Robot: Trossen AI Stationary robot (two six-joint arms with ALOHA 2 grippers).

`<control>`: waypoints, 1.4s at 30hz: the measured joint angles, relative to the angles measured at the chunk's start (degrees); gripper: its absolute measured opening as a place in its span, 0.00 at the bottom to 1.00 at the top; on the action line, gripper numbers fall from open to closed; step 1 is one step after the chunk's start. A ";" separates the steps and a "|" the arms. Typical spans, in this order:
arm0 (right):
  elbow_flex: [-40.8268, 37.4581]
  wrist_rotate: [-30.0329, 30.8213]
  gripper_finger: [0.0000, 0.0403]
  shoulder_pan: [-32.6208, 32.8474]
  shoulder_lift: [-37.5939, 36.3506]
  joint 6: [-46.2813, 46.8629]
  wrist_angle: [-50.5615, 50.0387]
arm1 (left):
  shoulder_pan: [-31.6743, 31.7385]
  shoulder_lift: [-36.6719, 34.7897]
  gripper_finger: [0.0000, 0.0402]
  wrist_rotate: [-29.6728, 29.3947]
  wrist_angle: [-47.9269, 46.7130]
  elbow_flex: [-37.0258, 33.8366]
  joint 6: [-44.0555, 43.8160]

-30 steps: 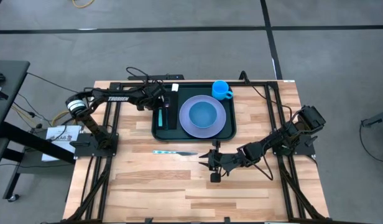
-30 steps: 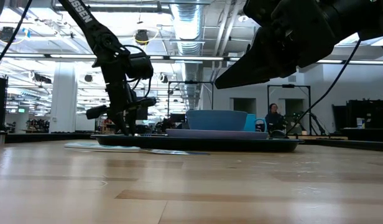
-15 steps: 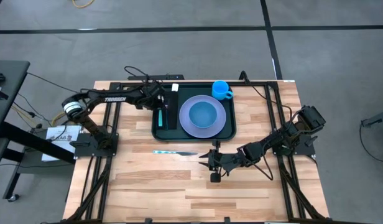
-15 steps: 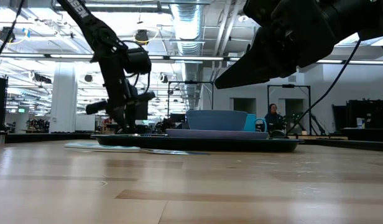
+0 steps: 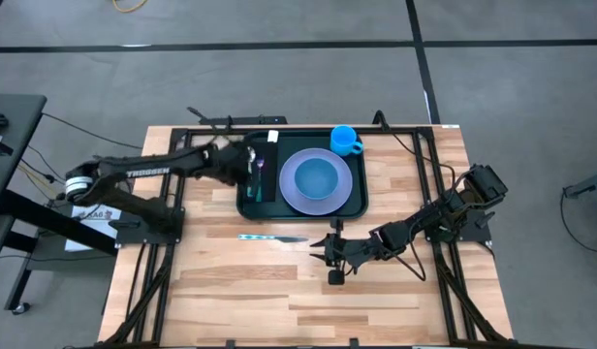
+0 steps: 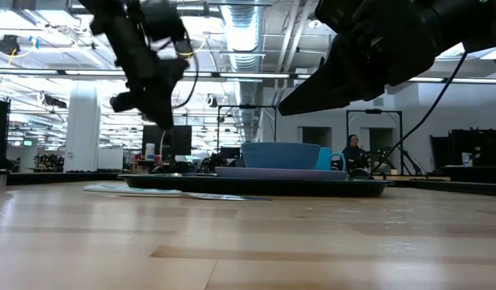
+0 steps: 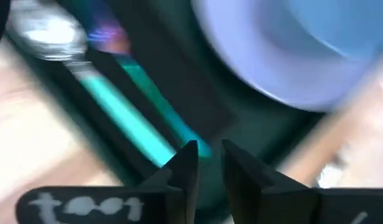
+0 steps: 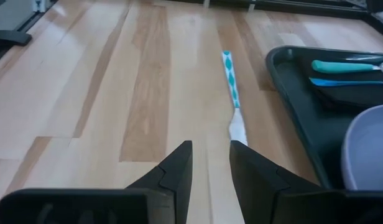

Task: Set up tray
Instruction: Put the blue patterned knife on the black napkin to the right of the blue fork

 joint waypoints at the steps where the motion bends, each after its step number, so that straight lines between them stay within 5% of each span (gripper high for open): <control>1: 0.00 -0.48 0.25 0.00 0.00 -0.02 -0.02 | -2.61 -0.46 0.13 -0.02 0.19 0.00 0.33; 9: 0.00 -1.94 0.25 0.02 0.00 -0.02 -0.43 | -22.23 1.05 0.06 0.27 5.89 0.00 4.71; 16: 0.00 -1.97 0.25 0.20 0.00 0.00 -1.11 | -31.59 3.86 0.05 0.33 13.49 0.00 16.64; 24: 0.00 -2.36 0.25 1.11 -0.01 0.02 -3.97 | -33.09 8.48 0.16 -1.57 13.39 0.68 22.31; 32: 0.00 -2.35 0.25 1.27 -0.01 0.83 -7.65 | -33.09 19.11 0.33 -1.79 1.55 13.25 29.49; 42: 0.00 -3.89 0.25 1.29 0.00 1.08 -9.66 | -33.06 31.28 0.36 -2.40 -6.94 21.64 30.75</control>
